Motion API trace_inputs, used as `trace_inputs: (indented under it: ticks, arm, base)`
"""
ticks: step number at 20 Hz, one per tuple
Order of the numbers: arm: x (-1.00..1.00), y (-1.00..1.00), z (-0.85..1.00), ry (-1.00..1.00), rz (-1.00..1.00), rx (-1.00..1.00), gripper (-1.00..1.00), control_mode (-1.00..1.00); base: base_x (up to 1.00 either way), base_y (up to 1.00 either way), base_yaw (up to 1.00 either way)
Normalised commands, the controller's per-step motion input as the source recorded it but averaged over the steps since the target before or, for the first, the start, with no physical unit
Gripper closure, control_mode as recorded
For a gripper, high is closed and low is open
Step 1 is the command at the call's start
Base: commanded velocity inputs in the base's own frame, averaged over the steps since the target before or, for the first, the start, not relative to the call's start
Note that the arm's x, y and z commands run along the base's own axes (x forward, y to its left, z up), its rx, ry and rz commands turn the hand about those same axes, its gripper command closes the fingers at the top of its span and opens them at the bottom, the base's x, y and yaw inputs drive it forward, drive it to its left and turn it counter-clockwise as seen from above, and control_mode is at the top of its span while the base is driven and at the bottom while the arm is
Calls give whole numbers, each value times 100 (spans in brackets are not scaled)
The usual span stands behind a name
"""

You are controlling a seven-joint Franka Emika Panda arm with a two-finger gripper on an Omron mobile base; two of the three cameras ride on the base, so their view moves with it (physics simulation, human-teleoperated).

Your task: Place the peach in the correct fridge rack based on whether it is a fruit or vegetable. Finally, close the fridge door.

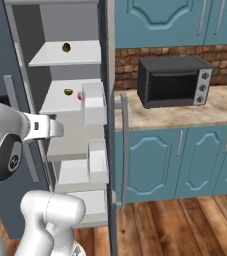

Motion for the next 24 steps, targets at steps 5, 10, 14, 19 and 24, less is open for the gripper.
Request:
trace_inputs:
  ticks: [5, 10, 14, 19, 24]
  arm:
    - [0, 0, 0, 0, 0, 0, -100, 100]
    - [0, 0, 0, 0, 0, 0, -100, 100]
    - [0, 0, -5, 0, 4, 0, -100, -100]
    - [-4, -2, -3, -1, 0, 0, -100, -100]
    - [-59, -23, -9, -25, -4, 0, -100, -100]
  base:
    - [-13, -52, 11]
    - [-15, -10, 11]
    - [0, 0, 0]
    - [0, 0, 0]
    - [0, 0, 0]
